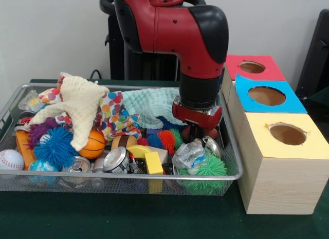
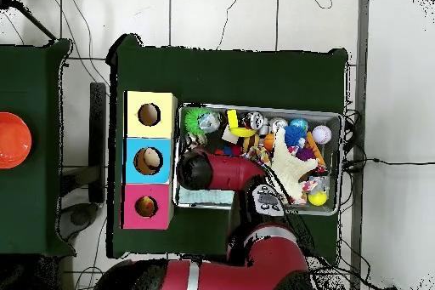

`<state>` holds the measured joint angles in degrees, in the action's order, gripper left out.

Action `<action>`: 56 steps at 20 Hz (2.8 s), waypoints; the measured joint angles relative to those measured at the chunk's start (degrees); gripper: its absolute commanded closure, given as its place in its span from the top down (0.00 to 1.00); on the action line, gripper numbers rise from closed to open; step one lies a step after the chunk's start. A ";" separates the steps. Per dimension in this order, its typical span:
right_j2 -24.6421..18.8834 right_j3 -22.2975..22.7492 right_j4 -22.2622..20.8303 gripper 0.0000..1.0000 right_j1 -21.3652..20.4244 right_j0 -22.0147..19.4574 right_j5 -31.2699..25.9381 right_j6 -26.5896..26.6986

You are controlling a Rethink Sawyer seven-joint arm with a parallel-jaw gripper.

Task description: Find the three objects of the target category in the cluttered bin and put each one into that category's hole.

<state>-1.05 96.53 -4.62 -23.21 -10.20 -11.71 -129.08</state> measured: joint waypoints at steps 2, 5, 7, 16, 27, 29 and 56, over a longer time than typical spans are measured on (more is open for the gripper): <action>0.07 0.02 -0.01 0.00 -0.09 0.01 0.00 0.00; 0.09 0.05 -0.02 0.00 -0.58 -0.04 -0.01 0.00; 0.09 0.06 -0.02 0.00 -1.30 -0.19 -0.21 0.00; 0.11 0.51 -0.05 0.00 -9.32 -3.22 -8.40 0.00; 0.15 1.27 -0.08 1.00 -16.15 -6.60 -12.83 0.00; 0.20 1.27 -0.08 1.00 -16.17 -6.51 -12.83 0.00; -0.10 1.22 -0.05 1.00 -7.83 -4.47 1.14 0.00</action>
<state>-1.15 97.75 -4.67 -31.03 -14.67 -10.57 -129.08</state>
